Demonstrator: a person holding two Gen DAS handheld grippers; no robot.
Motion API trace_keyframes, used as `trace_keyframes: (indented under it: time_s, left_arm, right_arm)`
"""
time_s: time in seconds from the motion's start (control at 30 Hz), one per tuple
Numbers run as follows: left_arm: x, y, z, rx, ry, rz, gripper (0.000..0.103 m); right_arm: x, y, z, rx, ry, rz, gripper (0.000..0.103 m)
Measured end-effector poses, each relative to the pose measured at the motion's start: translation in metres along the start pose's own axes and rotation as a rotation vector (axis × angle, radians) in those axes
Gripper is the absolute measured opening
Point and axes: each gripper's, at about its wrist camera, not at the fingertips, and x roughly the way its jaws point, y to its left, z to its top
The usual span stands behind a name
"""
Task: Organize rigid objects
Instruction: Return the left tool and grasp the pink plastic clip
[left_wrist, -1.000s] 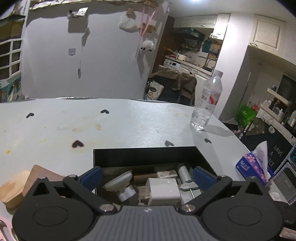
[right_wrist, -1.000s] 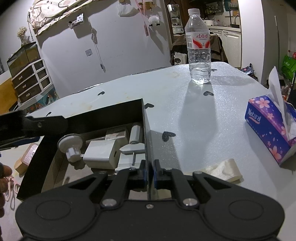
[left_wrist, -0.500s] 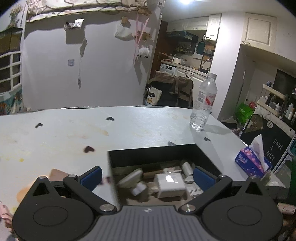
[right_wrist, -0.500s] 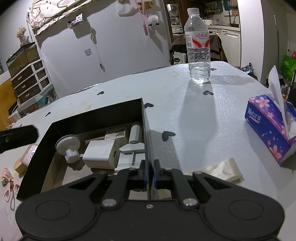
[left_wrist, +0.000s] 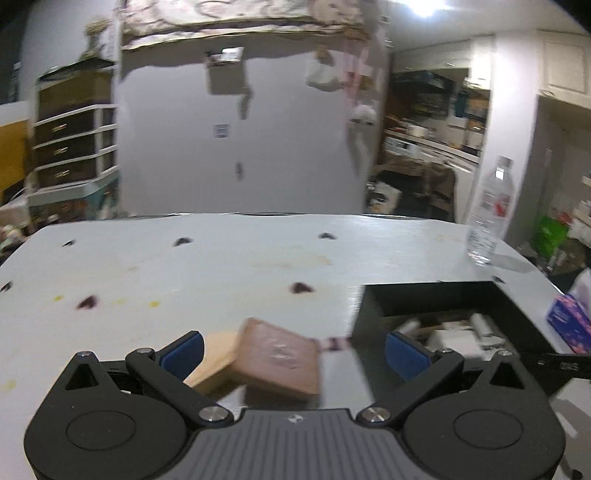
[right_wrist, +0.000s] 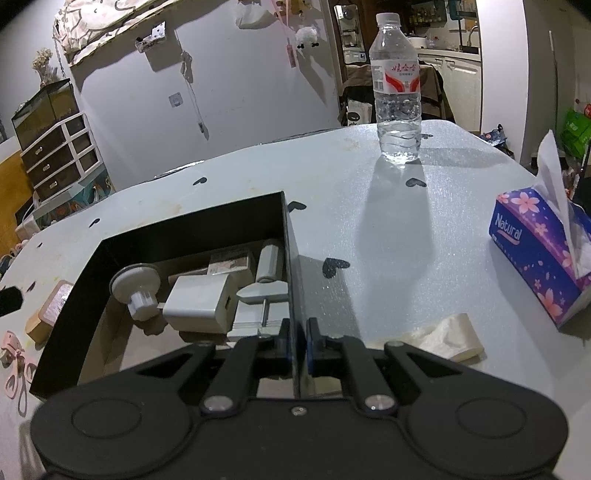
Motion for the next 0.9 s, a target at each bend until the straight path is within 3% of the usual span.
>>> trace_keyframes:
  time_s: [0.3,0.43,0.6,0.77,0.9]
  left_arm:
    - [0.002,0.050,-0.021,-0.150,0.024,0.157,0.103]
    - [0.007,0.063,-0.036,-0.205,0.055,0.210,0.098]
    - [0.017,0.074,-0.051,-0.270,0.102,0.253,0.082]
    - [0.020,0.077,-0.052,-0.271,0.083,0.301,0.073]
    - [0.018,0.082,-0.052,-0.285,0.069,0.325,0.042]
  right_arm:
    - [0.000,0.002,0.001,-0.003,0.004,-0.010,0.007]
    - [0.000,0.003,0.002,-0.004,0.005,-0.015,0.007]
    - [0.000,0.005,0.002,-0.009,0.007,-0.022,0.007]
    - [0.000,0.004,0.002,-0.004,0.007,-0.021,0.007]
    - [0.000,0.004,0.002,-0.001,0.007,-0.021,0.007]
